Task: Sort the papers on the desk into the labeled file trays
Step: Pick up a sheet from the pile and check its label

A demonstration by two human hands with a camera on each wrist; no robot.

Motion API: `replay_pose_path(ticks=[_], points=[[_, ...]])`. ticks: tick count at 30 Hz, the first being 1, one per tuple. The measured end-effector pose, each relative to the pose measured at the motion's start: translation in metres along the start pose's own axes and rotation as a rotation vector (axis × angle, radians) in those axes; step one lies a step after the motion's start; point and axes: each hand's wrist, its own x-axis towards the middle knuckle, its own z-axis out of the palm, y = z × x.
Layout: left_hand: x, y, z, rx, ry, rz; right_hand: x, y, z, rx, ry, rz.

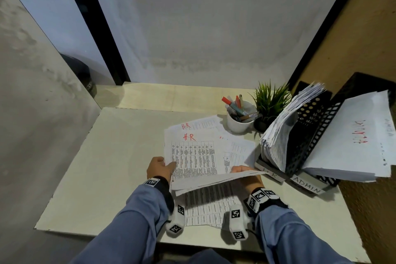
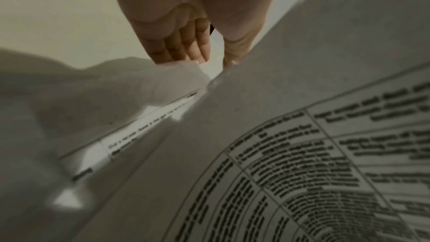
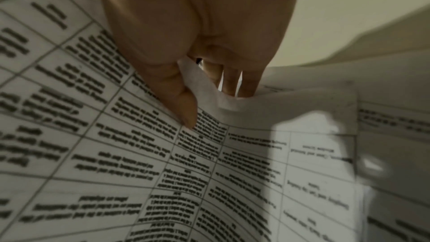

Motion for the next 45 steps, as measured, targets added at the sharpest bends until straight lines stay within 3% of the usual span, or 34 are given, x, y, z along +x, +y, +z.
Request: replay_pose_path(ticks=[2, 5, 7, 8, 11, 14, 16, 22, 27, 32, 37, 42, 45], points=[[0.001, 0.002, 0.000, 0.010, -0.002, 0.041, -0.002, -0.004, 0.004, 0.063, 0.028, -0.021], [0.005, 0.002, -0.002, 0.083, -0.035, 0.147, -0.023, -0.029, 0.016, 0.134, 0.019, 0.100], [0.006, -0.001, -0.002, 0.062, -0.041, 0.204, -0.038, -0.044, 0.008, -0.022, 0.162, 0.118], [0.004, -0.001, -0.002, 0.016, -0.034, 0.210, -0.048, -0.051, 0.004, -0.017, 0.163, 0.129], [-0.001, -0.005, -0.003, -0.232, -0.047, 0.135, -0.044, -0.030, 0.006, -0.301, 0.105, 0.006], [0.000, -0.012, -0.003, -0.386, -0.128, 0.029, -0.031, -0.022, 0.003, -0.151, 0.083, 0.015], [-0.004, -0.011, -0.004, -0.413, -0.178, -0.015, -0.029, -0.021, 0.001, -0.358, 0.091, -0.003], [-0.016, -0.005, -0.005, -0.378, -0.217, -0.094, -0.027, -0.022, -0.004, -0.122, 0.187, -0.014], [-0.016, -0.002, 0.000, -0.593, -0.233, -0.163, -0.032, -0.023, -0.004, -0.015, 0.132, -0.040], [0.002, -0.002, 0.002, -0.051, -0.058, -0.016, -0.026, -0.012, -0.002, 0.095, 0.137, -0.040], [0.006, -0.013, 0.007, 0.030, -0.169, -0.072, -0.028, -0.011, -0.001, 0.304, 0.126, -0.074], [0.003, -0.010, 0.005, 0.124, -0.102, 0.110, -0.026, -0.009, -0.001, 0.328, 0.130, -0.084], [-0.001, -0.009, 0.002, 0.052, -0.089, 0.161, -0.021, -0.005, -0.004, 0.251, 0.152, -0.055]])
